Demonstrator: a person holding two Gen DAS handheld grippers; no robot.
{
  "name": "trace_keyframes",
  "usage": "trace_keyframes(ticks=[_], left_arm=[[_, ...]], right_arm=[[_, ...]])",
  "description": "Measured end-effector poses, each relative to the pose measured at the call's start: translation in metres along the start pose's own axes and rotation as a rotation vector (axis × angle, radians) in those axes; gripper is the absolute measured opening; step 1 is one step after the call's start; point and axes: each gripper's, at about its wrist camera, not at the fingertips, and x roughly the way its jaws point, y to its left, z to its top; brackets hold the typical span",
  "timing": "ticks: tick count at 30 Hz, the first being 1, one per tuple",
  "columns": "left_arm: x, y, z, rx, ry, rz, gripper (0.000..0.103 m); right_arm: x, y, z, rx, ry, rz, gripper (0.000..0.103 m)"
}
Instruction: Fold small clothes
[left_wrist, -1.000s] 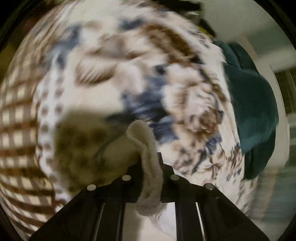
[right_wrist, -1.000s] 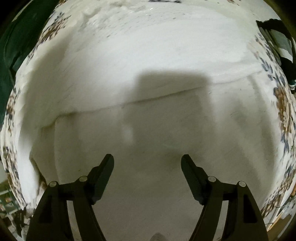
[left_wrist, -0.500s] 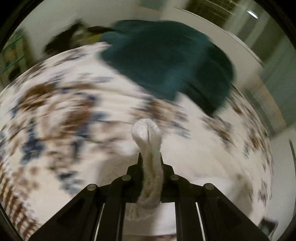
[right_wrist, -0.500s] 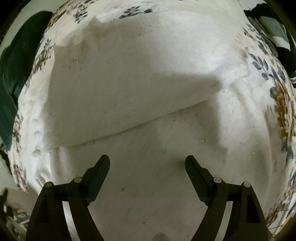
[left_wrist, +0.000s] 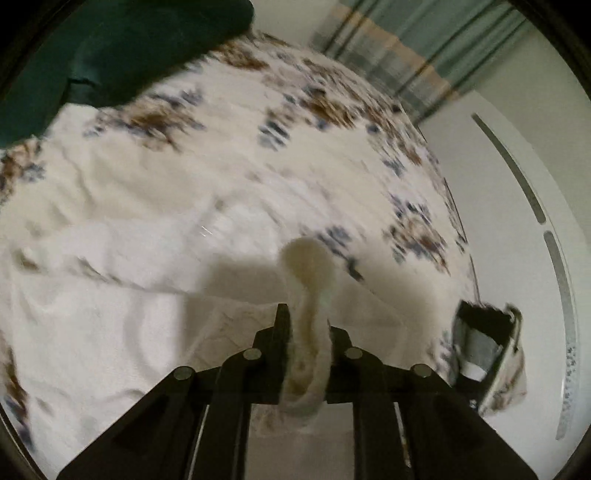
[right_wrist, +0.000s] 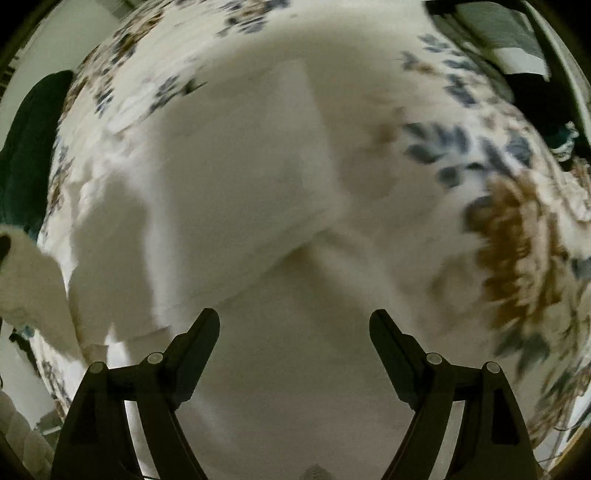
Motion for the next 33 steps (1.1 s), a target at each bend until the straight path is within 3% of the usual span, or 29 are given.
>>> trace_keyframes(ticks=[1, 4, 6, 8, 11, 15, 17, 19, 20, 22, 23, 25, 29, 33], left_arm=[[0.000, -0.003, -0.002, -0.006, 0.008, 0.004, 0.016], [-0.008, 0.002, -0.006, -0.014, -0.031, 0.074, 0.043], [-0.027, 0.018, -0.007, 0.003, -0.097, 0.160, 0.084], [-0.042, 0.035, -0.010, 0.009, -0.151, 0.247, 0.093], [-0.066, 0.083, -0.017, -0.017, -0.170, 0.385, 0.093], [-0.100, 0.163, -0.038, -0.164, -0.129, 0.501, 0.093], [-0.114, 0.196, -0.050, -0.237, -0.112, 0.558, 0.093], [-0.127, 0.221, -0.061, -0.291, -0.110, 0.602, 0.093], [-0.133, 0.233, -0.065, -0.314, -0.110, 0.626, 0.093], [-0.137, 0.246, -0.069, -0.341, -0.118, 0.654, 0.093], [-0.137, 0.250, -0.070, -0.347, -0.122, 0.661, 0.093], [-0.133, 0.252, -0.068, -0.346, -0.128, 0.662, 0.093], [-0.121, 0.248, -0.053, -0.315, -0.137, 0.634, 0.093], [-0.094, 0.233, -0.028, -0.268, -0.125, 0.572, 0.093]], right_arm=[[-0.002, -0.007, 0.002, 0.003, 0.002, 0.001, 0.085], [-0.011, -0.029, 0.011, 0.003, 0.010, 0.010, 0.085], [-0.016, -0.030, 0.016, 0.005, 0.024, 0.049, 0.085], [-0.023, -0.030, 0.014, -0.002, 0.034, 0.105, 0.085], [-0.023, 0.003, 0.020, -0.057, 0.048, 0.196, 0.085], [-0.008, 0.066, 0.033, -0.211, 0.055, 0.240, 0.085], [0.010, 0.095, 0.038, -0.285, 0.057, 0.197, 0.085], [0.041, 0.124, 0.046, -0.345, 0.073, 0.093, 0.082], [0.050, 0.131, 0.046, -0.354, 0.087, 0.066, 0.076], [0.063, 0.142, 0.045, -0.371, 0.112, 0.021, 0.022], [0.058, 0.145, 0.044, -0.378, 0.081, 0.011, 0.013], [0.041, 0.146, 0.042, -0.382, 0.005, 0.008, 0.007], [-0.012, 0.129, 0.047, -0.352, -0.127, 0.006, 0.006], [-0.027, 0.088, 0.074, -0.288, -0.133, -0.057, 0.006]])
